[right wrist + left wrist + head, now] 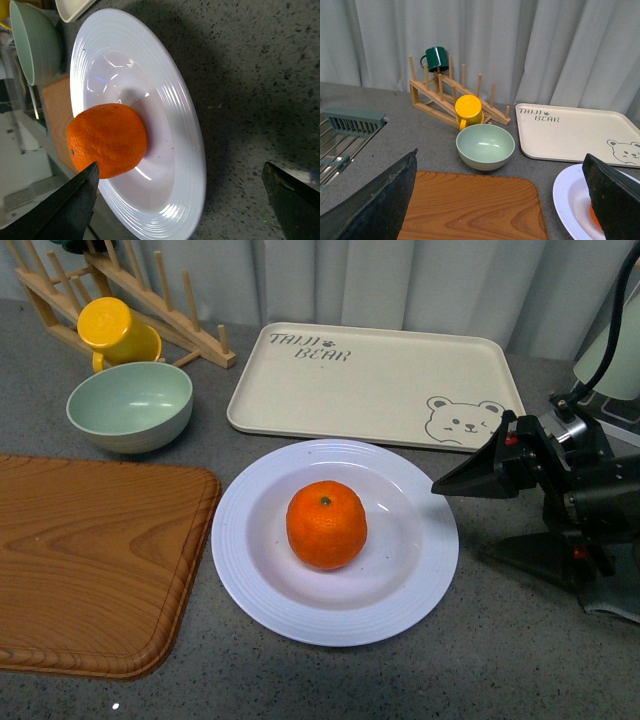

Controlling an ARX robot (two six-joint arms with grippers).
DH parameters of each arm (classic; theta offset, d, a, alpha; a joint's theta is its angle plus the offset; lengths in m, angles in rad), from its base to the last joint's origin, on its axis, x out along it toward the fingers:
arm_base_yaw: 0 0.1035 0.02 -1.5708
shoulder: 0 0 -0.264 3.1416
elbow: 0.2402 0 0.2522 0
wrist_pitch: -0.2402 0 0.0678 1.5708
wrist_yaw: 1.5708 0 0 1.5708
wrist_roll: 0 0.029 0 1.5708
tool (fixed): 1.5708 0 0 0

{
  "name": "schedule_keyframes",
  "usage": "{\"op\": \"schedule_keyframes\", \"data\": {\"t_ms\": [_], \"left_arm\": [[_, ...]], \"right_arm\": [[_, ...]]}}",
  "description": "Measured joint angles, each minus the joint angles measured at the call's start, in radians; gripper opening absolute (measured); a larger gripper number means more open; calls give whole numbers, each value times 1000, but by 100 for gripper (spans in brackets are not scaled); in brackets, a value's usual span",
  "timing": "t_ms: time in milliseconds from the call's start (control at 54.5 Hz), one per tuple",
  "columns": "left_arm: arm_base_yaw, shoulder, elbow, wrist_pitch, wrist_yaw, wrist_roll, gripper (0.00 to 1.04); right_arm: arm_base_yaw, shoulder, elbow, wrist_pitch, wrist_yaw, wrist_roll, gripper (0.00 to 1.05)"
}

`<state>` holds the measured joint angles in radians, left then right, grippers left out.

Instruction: Place orange and plate with both arms

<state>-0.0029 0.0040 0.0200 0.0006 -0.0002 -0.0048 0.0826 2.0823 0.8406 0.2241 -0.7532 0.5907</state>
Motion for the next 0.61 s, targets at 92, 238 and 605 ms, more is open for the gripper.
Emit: {"op": "schedule_keyframes", "data": {"t_ms": [92, 238, 605], "left_arm": [[0, 0, 0, 0, 0, 0, 98], [0, 0, 0, 0, 0, 0, 98], [0, 0, 0, 0, 0, 0, 98]], "right_arm": [[7, 58, 45, 14, -37, 83, 95], [30, 114, 83, 58, -96, 204, 95], [68, 168, 147, 29, -105, 227, 95]]}}
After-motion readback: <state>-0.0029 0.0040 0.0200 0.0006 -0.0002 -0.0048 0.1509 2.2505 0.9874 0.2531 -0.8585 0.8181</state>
